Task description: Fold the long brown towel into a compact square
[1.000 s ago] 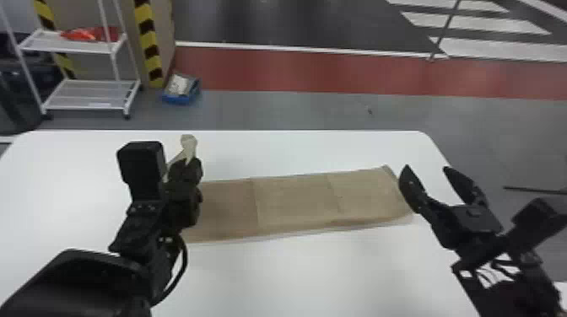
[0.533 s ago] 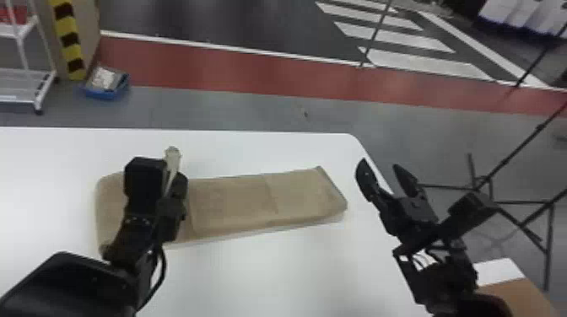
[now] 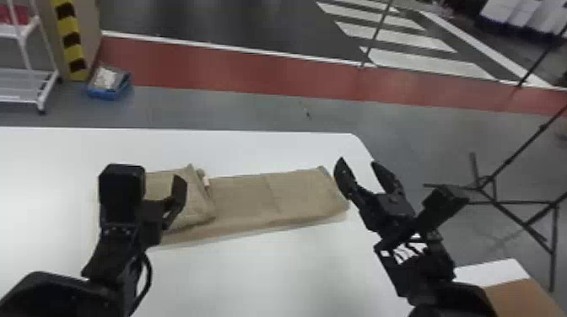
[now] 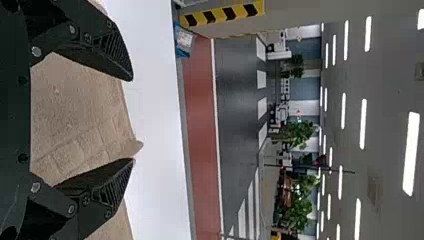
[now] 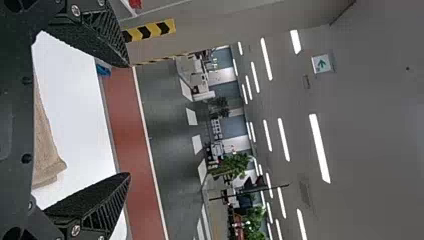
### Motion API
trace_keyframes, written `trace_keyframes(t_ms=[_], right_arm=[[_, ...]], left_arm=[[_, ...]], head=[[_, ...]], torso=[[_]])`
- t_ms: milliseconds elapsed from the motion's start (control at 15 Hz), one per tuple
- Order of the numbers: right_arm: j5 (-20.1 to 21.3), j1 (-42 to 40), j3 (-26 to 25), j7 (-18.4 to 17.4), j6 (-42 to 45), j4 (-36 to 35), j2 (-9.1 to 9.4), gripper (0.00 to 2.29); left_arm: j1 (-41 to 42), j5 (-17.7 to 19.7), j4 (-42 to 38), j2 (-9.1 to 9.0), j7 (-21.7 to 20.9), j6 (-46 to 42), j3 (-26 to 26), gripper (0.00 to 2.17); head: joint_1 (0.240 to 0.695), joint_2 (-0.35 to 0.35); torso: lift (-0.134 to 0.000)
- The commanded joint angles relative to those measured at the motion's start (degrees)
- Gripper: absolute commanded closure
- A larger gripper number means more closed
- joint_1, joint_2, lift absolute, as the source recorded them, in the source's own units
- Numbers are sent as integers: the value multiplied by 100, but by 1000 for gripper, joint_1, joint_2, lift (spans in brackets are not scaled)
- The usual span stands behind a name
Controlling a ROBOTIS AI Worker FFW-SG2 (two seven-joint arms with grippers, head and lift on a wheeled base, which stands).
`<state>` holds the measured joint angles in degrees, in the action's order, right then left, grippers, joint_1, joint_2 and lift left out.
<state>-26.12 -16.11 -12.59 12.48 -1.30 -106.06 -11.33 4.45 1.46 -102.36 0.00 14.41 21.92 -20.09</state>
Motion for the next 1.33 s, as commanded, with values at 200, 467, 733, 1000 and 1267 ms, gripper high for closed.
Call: trace_keyframes(t_ms=[200,467,733,1000,1267], right_arm=[[573,574,653,308,-1202,314,44,151],[1294,1049,1461,729,-2011,516,290,191],[1496,1532,2147,501,-2240,867,395,286],[1821,1550,2182,316,-2257,1017,571,289],[1839,1585,2173,202,-2257,1157,580,380]], left_arm=[[821,-357,-426,-15,35,-1265,963,29],[1278,-436,-724,-15,35,-1405,1516,29],[1489,-445,-847,-15,-26,-1423,1648,29],[1392,-445,-654,-15,-114,-1423,1481,33],[1278,-445,-478,-15,-246,-1423,1367,29]], head=[[695,-192],[695,-20],[695,100],[695,144],[695,118]], torso=[[-119],[-119],[-119],[-119],[-119]])
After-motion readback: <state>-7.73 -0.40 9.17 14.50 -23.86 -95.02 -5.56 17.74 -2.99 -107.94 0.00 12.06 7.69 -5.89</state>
